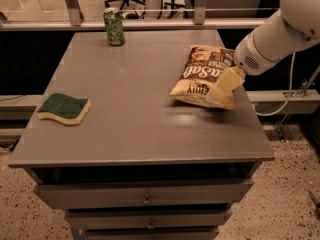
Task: Move brown chip bag near green can
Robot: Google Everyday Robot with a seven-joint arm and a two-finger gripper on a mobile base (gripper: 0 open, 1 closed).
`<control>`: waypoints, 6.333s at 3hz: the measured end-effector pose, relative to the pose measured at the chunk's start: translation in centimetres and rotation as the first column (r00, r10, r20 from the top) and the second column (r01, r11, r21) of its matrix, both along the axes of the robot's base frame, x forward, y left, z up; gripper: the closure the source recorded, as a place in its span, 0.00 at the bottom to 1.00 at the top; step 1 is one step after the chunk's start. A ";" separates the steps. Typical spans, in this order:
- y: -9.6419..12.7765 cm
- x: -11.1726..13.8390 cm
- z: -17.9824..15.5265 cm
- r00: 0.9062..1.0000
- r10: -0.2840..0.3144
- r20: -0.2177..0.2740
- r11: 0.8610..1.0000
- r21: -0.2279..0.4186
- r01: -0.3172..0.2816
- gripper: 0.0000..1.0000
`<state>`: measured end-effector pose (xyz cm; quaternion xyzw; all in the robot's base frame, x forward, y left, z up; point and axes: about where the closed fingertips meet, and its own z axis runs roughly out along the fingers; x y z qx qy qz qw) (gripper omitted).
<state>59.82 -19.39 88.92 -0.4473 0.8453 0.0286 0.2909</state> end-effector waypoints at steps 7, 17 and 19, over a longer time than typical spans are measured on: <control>3.7 12.5 5.2 0.950 -0.085 0.300 0.993 0.103 0.057 1.00; 14.5 18.4 1.8 0.973 0.043 0.227 0.933 0.339 -0.121 0.00; 2.9 16.7 6.5 0.948 0.054 0.312 0.925 0.343 -0.166 0.00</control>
Offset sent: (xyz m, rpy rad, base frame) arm 0.0274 -0.0064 -0.0343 0.0110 0.0254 -0.0985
